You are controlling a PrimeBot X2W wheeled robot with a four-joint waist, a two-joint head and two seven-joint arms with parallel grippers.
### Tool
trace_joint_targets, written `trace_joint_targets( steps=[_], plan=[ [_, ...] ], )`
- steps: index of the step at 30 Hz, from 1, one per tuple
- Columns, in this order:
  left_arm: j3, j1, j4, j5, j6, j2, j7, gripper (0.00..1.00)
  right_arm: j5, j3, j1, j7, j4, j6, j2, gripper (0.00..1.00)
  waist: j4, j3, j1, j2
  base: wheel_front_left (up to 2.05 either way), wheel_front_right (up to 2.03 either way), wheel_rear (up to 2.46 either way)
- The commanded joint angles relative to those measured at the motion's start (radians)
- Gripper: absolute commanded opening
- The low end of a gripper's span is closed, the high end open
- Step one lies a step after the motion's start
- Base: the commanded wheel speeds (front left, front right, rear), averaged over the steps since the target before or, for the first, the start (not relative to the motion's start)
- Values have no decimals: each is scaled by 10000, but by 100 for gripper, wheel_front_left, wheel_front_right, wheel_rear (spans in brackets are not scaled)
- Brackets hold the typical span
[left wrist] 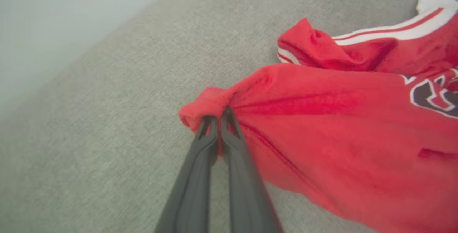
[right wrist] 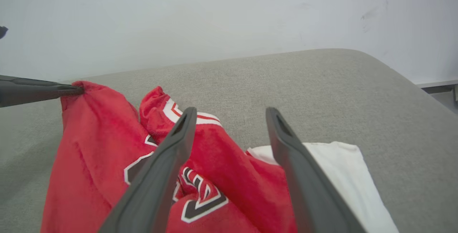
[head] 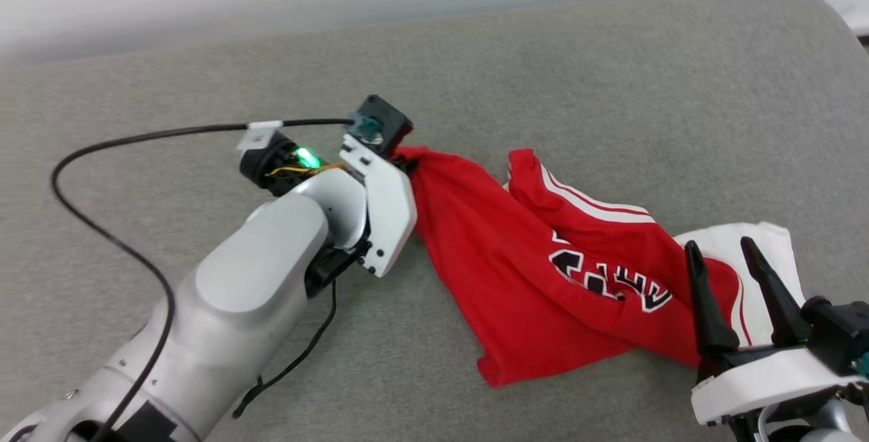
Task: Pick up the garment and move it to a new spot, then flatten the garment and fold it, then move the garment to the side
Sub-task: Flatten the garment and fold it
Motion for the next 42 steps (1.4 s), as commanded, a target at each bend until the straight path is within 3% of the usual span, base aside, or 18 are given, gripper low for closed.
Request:
trace_joint_targets(
  steps=[1, 7, 14, 18, 22, 23, 24, 25, 35, 42],
  plan=[
    [111, 285, -164, 25, 144, 216, -248, 0, -100, -36, 122, 65, -107, -5, 18, 100, 548, -558, -1, 0, 0, 0, 0],
    [575, 1827, -1635, -320, 971, 1275, -858, 0, -189, -157, 521, 400, -325, -3, 17, 100, 1407, -1411, -1, 0, 0, 0, 0],
    [1205, 5218, -3836, -1412, 2665, 2641, -960, 0, -184, -283, 937, 663, -493, -3, 16, 100, 2035, -2044, -1, 0, 0, 0, 0],
    [1373, 7170, -4678, -2209, 3429, 2996, -917, 0, -162, -370, 1112, 765, -595, -3, 16, 100, 2225, -2309, -1, 0, 0, 0, 0],
    [1541, 8472, -5134, -2914, 3941, 2903, -1047, 0, -185, -362, 1177, 830, -701, -3, 16, 100, 2312, -2413, -1, 0, 0, 0, 0],
    [1603, 8627, -5220, -2978, 4037, 2880, -1131, 40, -195, -346, 1193, 839, -720, -3, 16, 100, 2327, -2424, -1, 0, 0, 0, 0],
    [1617, 8763, -5283, -3041, 4087, 2866, -1166, 93, -209, -337, 1203, 861, -738, -5, 16, 100, 2338, -2434, -1, 0, 0, 0, 0],
    [1671, 8831, -5377, -3043, 4127, 2822, -1278, 100, -213, -325, 1208, 871, -758, -5, 16, 100, 2346, -2438, -1, 0, 0, 0, 0],
    [2363, 7812, -6172, -1827, 4511, 3078, -3102, 100, -203, -257, 1079, 954, -870, -3, 16, 100, 2120, -2488, -1, 0, 0, 0, 0],
    [2395, 5896, -6221, -817, 4220, 2771, -3725, 100, -300, -179, 662, 953, -1068, -3, 16, 100, 1572, -1961, -1, 0, 0, 0, 0]
  ],
)
